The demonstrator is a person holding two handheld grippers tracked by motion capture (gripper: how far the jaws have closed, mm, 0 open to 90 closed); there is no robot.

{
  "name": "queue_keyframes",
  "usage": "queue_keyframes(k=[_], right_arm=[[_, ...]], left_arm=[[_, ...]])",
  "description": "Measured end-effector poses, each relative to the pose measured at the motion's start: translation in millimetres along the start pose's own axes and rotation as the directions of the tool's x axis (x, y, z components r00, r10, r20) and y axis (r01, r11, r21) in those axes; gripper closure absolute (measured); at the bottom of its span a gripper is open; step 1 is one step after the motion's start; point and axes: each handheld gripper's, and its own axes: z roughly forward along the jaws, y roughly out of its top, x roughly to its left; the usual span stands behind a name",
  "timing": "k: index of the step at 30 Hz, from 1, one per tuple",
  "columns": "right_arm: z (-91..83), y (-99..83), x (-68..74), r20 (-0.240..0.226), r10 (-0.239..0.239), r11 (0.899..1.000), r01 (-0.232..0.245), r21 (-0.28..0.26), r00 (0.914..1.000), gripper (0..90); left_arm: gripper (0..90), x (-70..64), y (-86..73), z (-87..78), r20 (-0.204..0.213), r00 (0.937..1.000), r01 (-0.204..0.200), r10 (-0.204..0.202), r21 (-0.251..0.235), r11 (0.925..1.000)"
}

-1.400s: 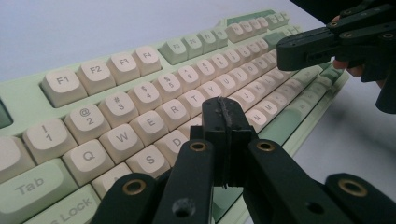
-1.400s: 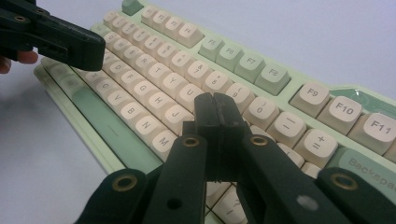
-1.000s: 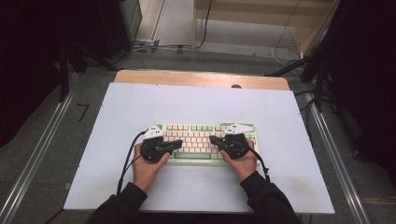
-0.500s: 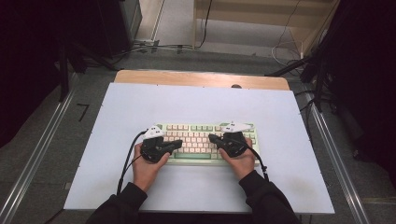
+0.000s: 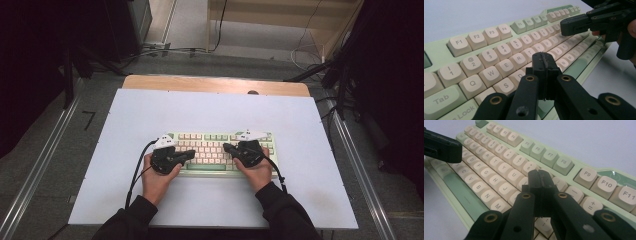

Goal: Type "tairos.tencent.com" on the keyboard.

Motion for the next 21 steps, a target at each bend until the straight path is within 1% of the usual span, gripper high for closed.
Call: queue_keyframes(k=[17, 21], right_arm=[[4.6, 1.0, -0.1, 0.006, -0.004, 1.0, 0.004, 0.008, 1.0, 88.3], [5.6, 1.1, 0.5, 0.011, -0.015, 1.0, 0.015, 0.011, 0.9998, 88.3]], left_arm=[[90.0, -0.6, -0.3, 0.5, 0.001, 1.0, 0.001, -0.001, 0.0, 1.0], [90.0, -0.1, -0.1, 0.2, -0.001, 1.0, -0.001, 0.001, 0.002, 1.0]])
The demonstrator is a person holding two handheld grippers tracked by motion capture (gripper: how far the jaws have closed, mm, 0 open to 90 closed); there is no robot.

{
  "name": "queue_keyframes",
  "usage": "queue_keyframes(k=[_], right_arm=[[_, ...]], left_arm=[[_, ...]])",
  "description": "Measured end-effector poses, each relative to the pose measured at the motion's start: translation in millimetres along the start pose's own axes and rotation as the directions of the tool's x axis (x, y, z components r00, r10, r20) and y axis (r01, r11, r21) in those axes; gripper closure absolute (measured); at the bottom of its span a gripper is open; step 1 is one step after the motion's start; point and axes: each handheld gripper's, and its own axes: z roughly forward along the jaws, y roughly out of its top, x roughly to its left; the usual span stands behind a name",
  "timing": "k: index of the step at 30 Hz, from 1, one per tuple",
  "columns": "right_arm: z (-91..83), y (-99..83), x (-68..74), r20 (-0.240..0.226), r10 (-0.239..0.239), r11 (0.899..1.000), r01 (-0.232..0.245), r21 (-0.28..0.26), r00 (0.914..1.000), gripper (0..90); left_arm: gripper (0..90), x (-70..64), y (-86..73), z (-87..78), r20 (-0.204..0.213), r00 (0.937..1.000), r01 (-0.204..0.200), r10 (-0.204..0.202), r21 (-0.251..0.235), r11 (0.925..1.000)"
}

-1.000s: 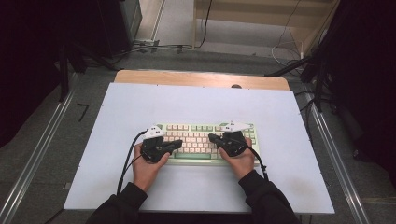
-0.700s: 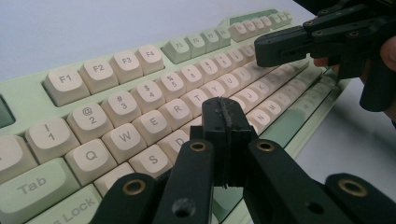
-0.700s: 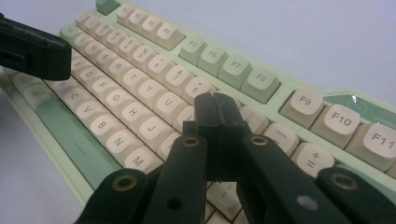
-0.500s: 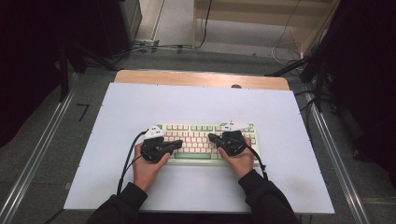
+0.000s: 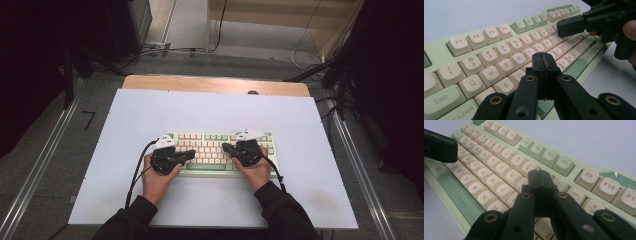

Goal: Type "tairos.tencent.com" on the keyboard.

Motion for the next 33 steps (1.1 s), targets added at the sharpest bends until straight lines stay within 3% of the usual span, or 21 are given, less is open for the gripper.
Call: queue_keyframes(k=[8, 17, 33], right_arm=[[2.7, -0.9, -0.6, -0.002, 0.007, 1.0, -0.007, 0.027, 1.0, 88.2], [-7.5, 3.4, 4.2, -0.036, 0.012, 1.0, -0.013, -0.019, 0.9993, 88.3], [-16.3, 4.4, 10.6, -0.06, -0.004, 0.999, 0.002, -0.036, 0.9982, 88.3]], left_arm=[[90.0, -0.3, -0.1, 0.1, 0.001, 1.0, 0.001, -0.001, -0.001, 1.0], [90.0, 0.5, 0.1, -0.7, -0.002, 1.0, 0.001, -0.001, -0.005, 1.0], [90.0, 4.1, 1.0, -3.3, -0.015, 0.9999, 0.008, -0.009, -0.013, 0.9999]])
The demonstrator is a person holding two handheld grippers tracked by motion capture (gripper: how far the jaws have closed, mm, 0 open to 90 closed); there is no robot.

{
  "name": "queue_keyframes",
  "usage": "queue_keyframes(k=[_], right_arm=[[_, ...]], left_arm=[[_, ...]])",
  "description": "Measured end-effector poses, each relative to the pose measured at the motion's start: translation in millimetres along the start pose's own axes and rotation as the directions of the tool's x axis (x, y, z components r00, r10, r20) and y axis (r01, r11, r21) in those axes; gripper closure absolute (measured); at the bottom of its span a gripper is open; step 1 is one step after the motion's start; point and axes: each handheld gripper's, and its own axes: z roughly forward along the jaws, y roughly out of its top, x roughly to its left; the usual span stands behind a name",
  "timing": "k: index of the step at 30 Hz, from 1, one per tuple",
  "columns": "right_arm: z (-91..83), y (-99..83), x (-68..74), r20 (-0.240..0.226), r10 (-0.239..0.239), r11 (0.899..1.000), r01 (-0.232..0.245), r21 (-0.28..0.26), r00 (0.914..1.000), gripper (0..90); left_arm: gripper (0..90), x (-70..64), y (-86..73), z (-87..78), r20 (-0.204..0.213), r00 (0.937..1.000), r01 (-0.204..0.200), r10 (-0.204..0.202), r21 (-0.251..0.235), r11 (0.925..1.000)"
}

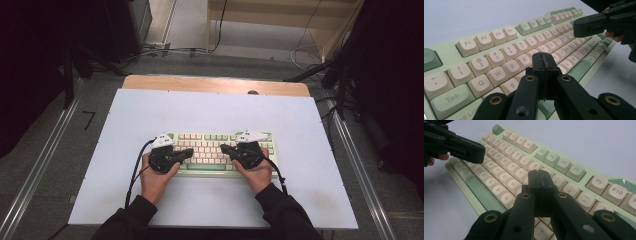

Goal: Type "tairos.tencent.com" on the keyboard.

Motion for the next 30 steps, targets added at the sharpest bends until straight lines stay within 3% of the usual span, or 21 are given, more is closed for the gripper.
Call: queue_keyframes(k=[30], right_arm=[[7.1, -10.3, 13.7, -0.039, -0.028, 0.998, 0.03, 0.054, 0.9988, 88.3]], left_arm=[[90.0, 4.3, 0.4, -2.5, -0.017, 0.9998, 0.005, -0.005, -0.007, 1.0]])
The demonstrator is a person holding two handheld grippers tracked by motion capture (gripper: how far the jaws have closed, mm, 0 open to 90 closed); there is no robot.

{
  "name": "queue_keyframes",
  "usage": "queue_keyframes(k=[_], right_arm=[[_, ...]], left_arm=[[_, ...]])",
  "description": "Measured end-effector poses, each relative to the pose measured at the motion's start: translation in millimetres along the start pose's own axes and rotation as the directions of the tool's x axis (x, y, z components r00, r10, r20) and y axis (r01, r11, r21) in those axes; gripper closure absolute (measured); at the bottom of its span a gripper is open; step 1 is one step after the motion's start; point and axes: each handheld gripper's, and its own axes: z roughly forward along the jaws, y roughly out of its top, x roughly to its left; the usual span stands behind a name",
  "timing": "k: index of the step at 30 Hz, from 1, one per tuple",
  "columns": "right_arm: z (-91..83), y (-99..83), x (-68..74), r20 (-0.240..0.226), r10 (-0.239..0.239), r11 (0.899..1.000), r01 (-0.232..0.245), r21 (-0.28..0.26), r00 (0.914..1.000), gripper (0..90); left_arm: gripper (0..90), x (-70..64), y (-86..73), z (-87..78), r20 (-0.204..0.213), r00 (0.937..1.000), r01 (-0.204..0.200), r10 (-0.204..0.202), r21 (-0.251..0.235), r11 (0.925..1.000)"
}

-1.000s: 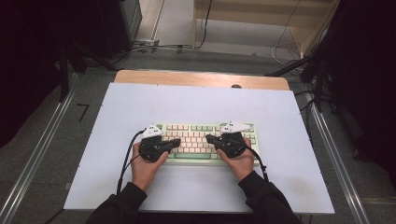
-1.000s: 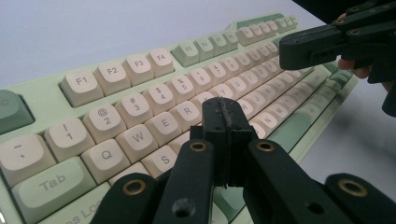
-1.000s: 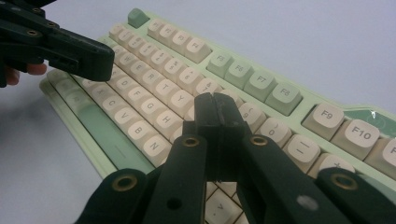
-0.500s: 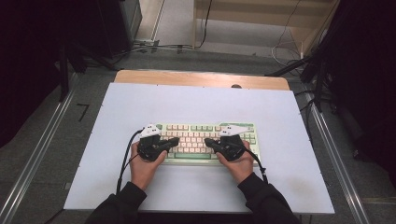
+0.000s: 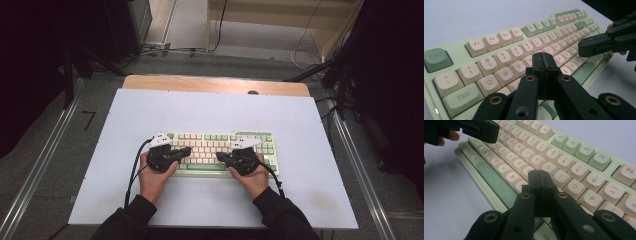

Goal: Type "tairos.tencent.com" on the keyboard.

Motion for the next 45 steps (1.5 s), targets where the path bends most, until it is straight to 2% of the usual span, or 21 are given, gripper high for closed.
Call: queue_keyframes(k=[18, 31, 45], right_arm=[[8.1, -4.0, 2.9, 0.002, -0.019, 0.999, 0.019, 0.037, 0.9998, 88.3], [-9.9, -0.8, -3.1, 0.0, 0.009, 1.0, -0.009, -0.027, 1.0, 88.3], [-24.6, -6.0, -15.3, 0.017, 0.043, 0.998, -0.042, -0.051, 0.9989, 87.8]], left_arm=[[90.0, -0.8, -0.3, 0.5, 0.002, 1.0, -0.001, 0.001, -0.001, 1.0], [90.0, 0.5, 0.6, -2.8, -0.001, 1.0, 0.005, -0.005, -0.018, 0.9998], [90.0, 3.1, 2.8, -11.3, -0.017, 0.9997, 0.015, -0.016, -0.054, 0.9984]])
